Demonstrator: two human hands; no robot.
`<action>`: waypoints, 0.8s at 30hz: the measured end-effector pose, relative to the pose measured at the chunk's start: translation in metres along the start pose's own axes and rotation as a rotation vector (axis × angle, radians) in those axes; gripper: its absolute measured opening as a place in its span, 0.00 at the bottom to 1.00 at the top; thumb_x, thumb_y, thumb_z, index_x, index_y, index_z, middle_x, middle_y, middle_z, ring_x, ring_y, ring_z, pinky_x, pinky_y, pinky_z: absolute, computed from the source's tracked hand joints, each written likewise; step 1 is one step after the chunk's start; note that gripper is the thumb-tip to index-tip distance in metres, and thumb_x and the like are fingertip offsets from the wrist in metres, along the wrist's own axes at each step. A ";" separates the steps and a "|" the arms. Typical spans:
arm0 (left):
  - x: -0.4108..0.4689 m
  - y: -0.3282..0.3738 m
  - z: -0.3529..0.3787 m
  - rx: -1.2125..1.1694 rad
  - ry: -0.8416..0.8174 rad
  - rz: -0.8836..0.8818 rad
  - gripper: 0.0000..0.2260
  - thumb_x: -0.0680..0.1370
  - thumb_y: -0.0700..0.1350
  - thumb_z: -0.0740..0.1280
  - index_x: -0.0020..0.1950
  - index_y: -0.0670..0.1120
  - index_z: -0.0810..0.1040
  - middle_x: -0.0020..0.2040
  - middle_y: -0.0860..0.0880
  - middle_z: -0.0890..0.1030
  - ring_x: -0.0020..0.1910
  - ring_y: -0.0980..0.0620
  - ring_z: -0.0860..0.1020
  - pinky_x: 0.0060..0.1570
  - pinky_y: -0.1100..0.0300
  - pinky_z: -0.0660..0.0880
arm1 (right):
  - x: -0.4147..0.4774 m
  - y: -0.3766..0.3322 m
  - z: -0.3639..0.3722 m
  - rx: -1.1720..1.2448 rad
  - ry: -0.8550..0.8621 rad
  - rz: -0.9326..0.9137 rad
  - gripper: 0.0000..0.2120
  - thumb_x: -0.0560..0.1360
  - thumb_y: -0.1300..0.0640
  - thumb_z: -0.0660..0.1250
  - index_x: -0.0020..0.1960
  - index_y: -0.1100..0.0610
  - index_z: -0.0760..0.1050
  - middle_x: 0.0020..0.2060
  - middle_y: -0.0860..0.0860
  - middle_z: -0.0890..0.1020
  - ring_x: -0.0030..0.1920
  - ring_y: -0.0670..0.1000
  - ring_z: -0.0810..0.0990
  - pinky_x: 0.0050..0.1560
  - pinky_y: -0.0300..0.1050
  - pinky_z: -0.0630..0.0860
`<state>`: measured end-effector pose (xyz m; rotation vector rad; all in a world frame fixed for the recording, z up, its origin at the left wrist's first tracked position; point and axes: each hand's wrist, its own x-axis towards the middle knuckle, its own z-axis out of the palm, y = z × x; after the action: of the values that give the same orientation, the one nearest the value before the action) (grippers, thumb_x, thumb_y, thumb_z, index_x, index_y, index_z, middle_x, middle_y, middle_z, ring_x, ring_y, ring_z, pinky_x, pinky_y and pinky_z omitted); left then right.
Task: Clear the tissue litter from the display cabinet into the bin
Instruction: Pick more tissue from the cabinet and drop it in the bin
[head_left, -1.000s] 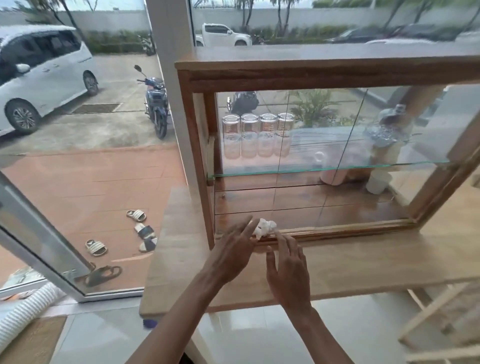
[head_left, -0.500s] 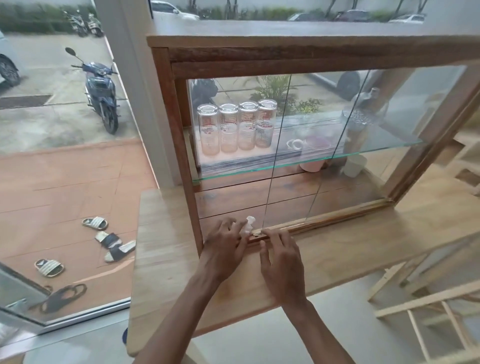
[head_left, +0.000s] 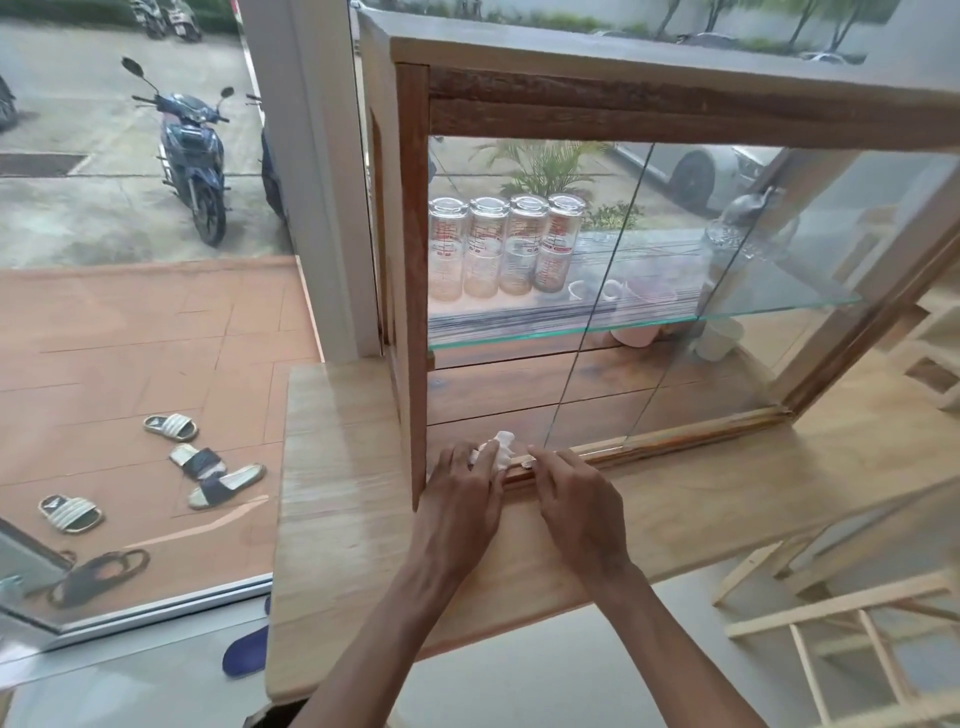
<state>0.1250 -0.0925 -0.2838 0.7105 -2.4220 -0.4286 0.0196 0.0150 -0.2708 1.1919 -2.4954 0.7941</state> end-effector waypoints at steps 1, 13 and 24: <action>0.000 0.000 0.001 -0.001 0.006 0.000 0.16 0.81 0.51 0.59 0.67 0.47 0.75 0.54 0.48 0.77 0.55 0.49 0.74 0.47 0.51 0.79 | 0.001 0.000 -0.002 0.002 -0.005 -0.006 0.05 0.79 0.56 0.68 0.52 0.50 0.81 0.41 0.48 0.84 0.39 0.56 0.83 0.32 0.47 0.76; -0.003 -0.001 0.001 -0.027 0.020 -0.012 0.15 0.80 0.47 0.66 0.66 0.47 0.76 0.56 0.47 0.77 0.54 0.47 0.76 0.47 0.53 0.78 | 0.017 0.002 -0.013 -0.090 -0.171 -0.054 0.07 0.80 0.53 0.65 0.45 0.52 0.78 0.38 0.49 0.84 0.41 0.57 0.83 0.35 0.48 0.72; -0.003 -0.001 0.002 -0.026 0.014 -0.011 0.17 0.79 0.47 0.67 0.67 0.47 0.75 0.56 0.48 0.77 0.56 0.48 0.75 0.52 0.55 0.75 | 0.022 0.005 -0.019 -0.173 -0.262 -0.172 0.07 0.83 0.51 0.59 0.49 0.50 0.74 0.39 0.49 0.83 0.41 0.56 0.83 0.33 0.46 0.69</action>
<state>0.1263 -0.0910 -0.2867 0.7136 -2.3963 -0.4574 0.0020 0.0149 -0.2477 1.5039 -2.5524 0.3907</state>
